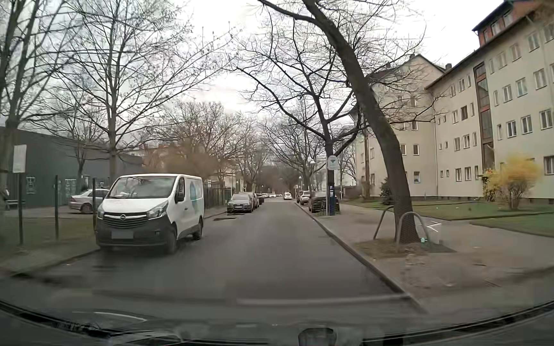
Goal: Follow the waypoints while adhering to traffic rules and regulations
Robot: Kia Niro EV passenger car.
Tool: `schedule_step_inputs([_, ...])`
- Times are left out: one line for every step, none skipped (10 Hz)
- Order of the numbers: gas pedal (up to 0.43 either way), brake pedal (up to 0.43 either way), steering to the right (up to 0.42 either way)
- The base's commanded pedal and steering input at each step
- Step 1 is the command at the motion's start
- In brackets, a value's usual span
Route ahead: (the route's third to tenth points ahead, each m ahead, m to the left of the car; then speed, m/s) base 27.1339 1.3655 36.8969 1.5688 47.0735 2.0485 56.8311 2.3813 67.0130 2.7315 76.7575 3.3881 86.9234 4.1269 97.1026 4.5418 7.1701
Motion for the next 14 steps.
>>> schedule_step_inputs([0.008,0.012,-0.007])
schedule_step_inputs([0.000,0.012,-0.007])
schedule_step_inputs([0.000,0.012,-0.007])
schedule_step_inputs([0.000,0.012,-0.007])
schedule_step_inputs([0.008,0.012,-0.006])
schedule_step_inputs([0.008,0.012,-0.005])
schedule_step_inputs([0.020,0.012,-0.005])
schedule_step_inputs([0.028,0.012,-0.005])
schedule_step_inputs([0.039,0.012,-0.005])
schedule_step_inputs([0.039,0.012,-0.005])
schedule_step_inputs([0.039,0.012,-0.005])
schedule_step_inputs([0.039,0.012,-0.005])
schedule_step_inputs([0.039,0.012,-0.005])
schedule_step_inputs([0.039,0.012,-0.005])
